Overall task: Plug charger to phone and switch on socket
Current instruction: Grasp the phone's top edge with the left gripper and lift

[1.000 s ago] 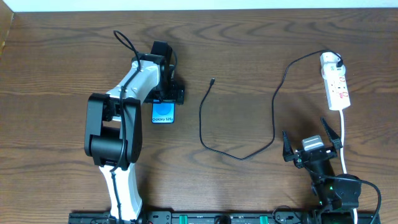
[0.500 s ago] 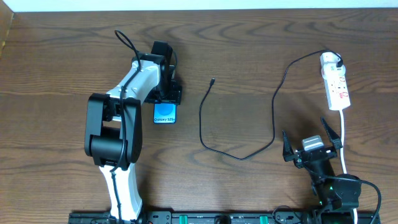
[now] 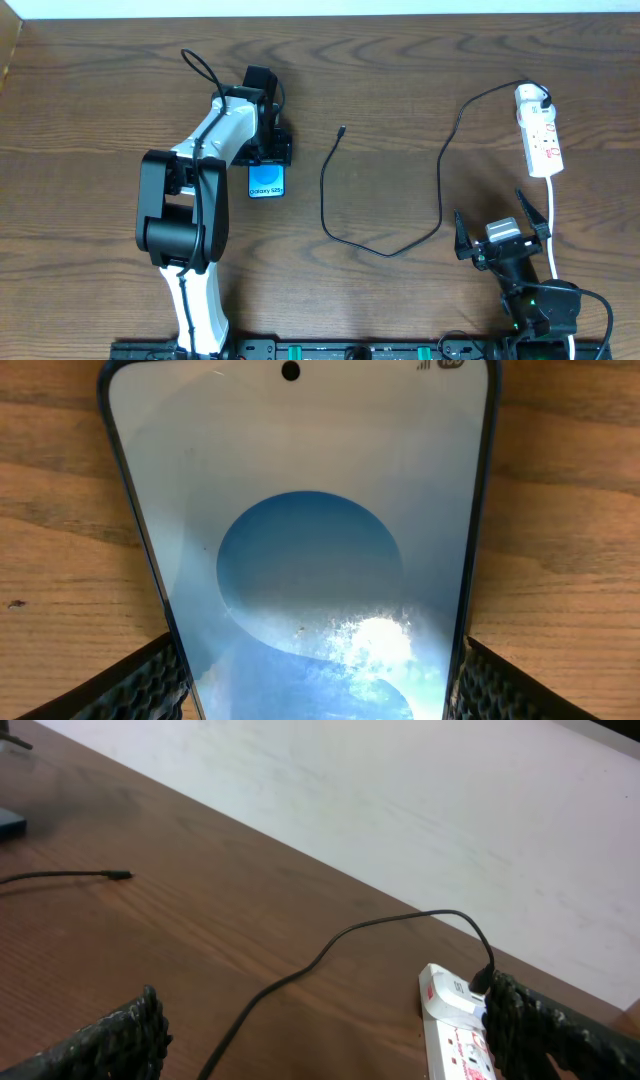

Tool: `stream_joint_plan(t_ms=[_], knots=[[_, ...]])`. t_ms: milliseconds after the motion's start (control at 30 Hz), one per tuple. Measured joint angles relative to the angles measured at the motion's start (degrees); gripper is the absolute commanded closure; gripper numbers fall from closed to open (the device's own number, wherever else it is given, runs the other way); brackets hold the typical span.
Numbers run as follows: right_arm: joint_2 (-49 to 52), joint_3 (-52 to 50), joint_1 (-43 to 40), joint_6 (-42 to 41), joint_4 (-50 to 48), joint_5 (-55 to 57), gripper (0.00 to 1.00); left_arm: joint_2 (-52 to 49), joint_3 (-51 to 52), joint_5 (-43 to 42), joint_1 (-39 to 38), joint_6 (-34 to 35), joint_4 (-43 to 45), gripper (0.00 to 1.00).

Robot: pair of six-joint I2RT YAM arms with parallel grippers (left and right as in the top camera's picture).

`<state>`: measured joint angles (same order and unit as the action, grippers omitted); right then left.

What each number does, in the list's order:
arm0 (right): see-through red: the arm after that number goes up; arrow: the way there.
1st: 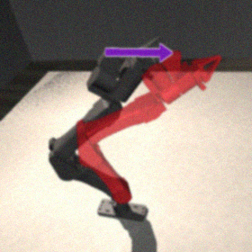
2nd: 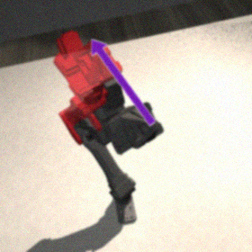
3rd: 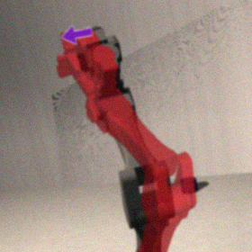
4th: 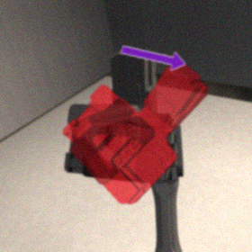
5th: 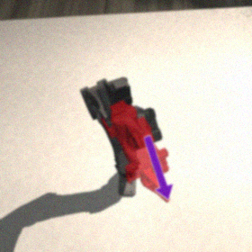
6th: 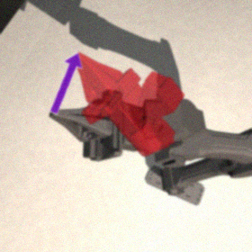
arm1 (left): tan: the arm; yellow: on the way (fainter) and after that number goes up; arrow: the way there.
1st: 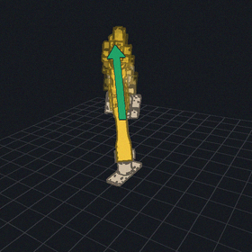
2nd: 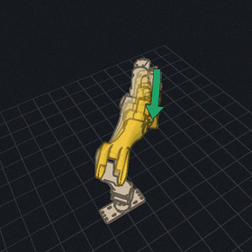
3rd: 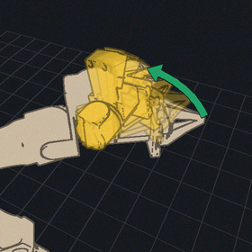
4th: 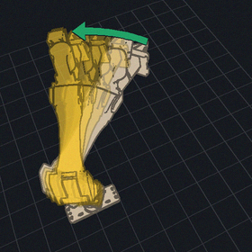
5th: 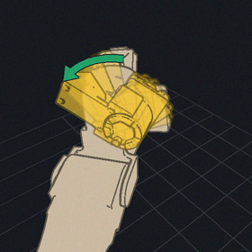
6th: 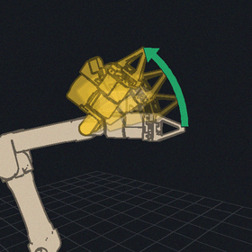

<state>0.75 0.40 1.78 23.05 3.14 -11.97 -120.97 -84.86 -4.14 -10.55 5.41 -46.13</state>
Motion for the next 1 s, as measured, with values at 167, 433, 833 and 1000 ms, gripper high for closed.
stream_joint_plan(t_ms=[167, 433, 833, 1000], knots=[[0.0, 0.0, 0.0, 0.0, 0.0, 0.0, 0.01, 0.1, 0.0, 0.0, 0.0, 1.2, 0.0, 0.24], [0.0, 0.0, 0.0, 0.0, 0.0, 0.0, 0.01, 0.1, 0.0, -0.1, 0.0, 2.1, -0.1, 0.23], [0.0, 0.0, 0.0, 0.0, 0.0, 0.0, 0.01, 0.1, 0.0, -0.3, 0.0, 3.2, -0.1, 0.24], [0.0, 0.0, 0.0, 0.0, 0.0, 0.0, 0.01, 0.1, 0.0, -0.5, 0.0, 5.0, -0.1, 0.24]])
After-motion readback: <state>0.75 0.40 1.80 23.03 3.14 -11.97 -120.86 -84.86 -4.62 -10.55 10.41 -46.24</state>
